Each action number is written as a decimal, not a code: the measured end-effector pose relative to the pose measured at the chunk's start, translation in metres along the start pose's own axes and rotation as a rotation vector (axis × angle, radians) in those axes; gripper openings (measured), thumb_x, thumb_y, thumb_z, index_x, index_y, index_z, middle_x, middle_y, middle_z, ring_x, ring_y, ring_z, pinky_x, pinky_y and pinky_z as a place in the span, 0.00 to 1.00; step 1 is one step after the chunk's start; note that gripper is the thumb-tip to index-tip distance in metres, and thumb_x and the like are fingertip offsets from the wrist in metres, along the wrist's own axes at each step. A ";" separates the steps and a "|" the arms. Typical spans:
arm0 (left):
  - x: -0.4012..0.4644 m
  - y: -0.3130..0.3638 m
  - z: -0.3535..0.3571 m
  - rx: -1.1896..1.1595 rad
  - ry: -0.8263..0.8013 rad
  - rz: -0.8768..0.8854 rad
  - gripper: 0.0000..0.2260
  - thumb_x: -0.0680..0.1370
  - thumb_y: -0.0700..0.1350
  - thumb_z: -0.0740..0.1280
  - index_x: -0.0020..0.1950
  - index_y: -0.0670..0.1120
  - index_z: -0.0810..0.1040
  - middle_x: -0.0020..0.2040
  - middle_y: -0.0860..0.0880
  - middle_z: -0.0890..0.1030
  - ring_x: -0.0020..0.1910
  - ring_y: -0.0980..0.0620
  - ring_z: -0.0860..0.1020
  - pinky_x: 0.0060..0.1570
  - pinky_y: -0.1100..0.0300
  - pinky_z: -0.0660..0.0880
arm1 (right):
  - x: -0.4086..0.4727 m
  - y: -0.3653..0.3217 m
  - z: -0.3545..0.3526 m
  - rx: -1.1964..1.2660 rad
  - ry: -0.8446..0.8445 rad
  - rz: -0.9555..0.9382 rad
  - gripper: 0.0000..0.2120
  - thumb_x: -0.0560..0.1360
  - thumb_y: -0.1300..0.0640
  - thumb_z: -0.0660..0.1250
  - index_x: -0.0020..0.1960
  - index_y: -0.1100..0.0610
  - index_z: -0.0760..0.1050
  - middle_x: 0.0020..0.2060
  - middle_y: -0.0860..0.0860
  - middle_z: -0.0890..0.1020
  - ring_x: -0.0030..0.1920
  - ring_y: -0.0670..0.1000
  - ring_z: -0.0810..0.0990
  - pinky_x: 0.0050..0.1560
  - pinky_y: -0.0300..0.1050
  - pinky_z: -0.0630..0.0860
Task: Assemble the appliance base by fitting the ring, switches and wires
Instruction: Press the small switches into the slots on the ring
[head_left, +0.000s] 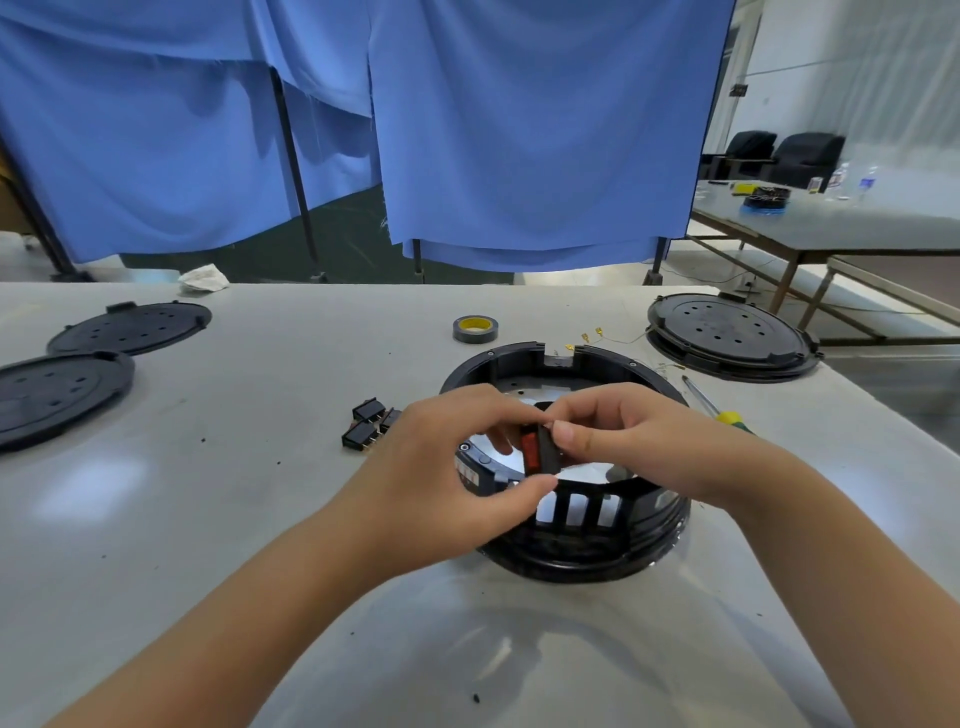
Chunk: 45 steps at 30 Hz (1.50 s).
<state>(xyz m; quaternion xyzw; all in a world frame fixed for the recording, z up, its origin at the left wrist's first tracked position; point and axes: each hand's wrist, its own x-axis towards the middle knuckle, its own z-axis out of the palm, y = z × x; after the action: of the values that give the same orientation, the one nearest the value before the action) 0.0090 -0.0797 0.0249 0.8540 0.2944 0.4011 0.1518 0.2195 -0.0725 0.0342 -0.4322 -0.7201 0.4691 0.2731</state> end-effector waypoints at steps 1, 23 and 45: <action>-0.001 -0.001 0.001 0.026 0.002 0.020 0.14 0.69 0.45 0.75 0.54 0.52 0.81 0.43 0.60 0.80 0.45 0.58 0.79 0.47 0.69 0.72 | 0.000 0.001 0.000 -0.009 -0.002 0.004 0.07 0.79 0.53 0.64 0.47 0.51 0.81 0.46 0.58 0.83 0.51 0.57 0.80 0.56 0.45 0.76; -0.026 -0.015 0.002 0.066 -0.164 0.022 0.14 0.65 0.48 0.76 0.46 0.55 0.75 0.35 0.64 0.74 0.35 0.61 0.73 0.37 0.71 0.69 | 0.001 -0.004 0.010 -0.159 -0.025 0.069 0.12 0.75 0.65 0.68 0.56 0.55 0.79 0.46 0.51 0.83 0.52 0.54 0.81 0.55 0.40 0.78; -0.026 -0.010 0.005 0.090 -0.140 -0.004 0.10 0.67 0.46 0.77 0.45 0.44 0.83 0.35 0.58 0.81 0.33 0.64 0.76 0.38 0.79 0.65 | 0.000 -0.005 0.011 -0.173 -0.038 0.067 0.10 0.75 0.65 0.67 0.54 0.54 0.79 0.45 0.51 0.83 0.49 0.51 0.82 0.52 0.39 0.77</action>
<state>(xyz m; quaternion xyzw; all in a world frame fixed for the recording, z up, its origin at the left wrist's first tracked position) -0.0043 -0.0881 0.0015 0.8854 0.3024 0.3264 0.1344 0.2091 -0.0786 0.0341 -0.4688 -0.7483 0.4221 0.2052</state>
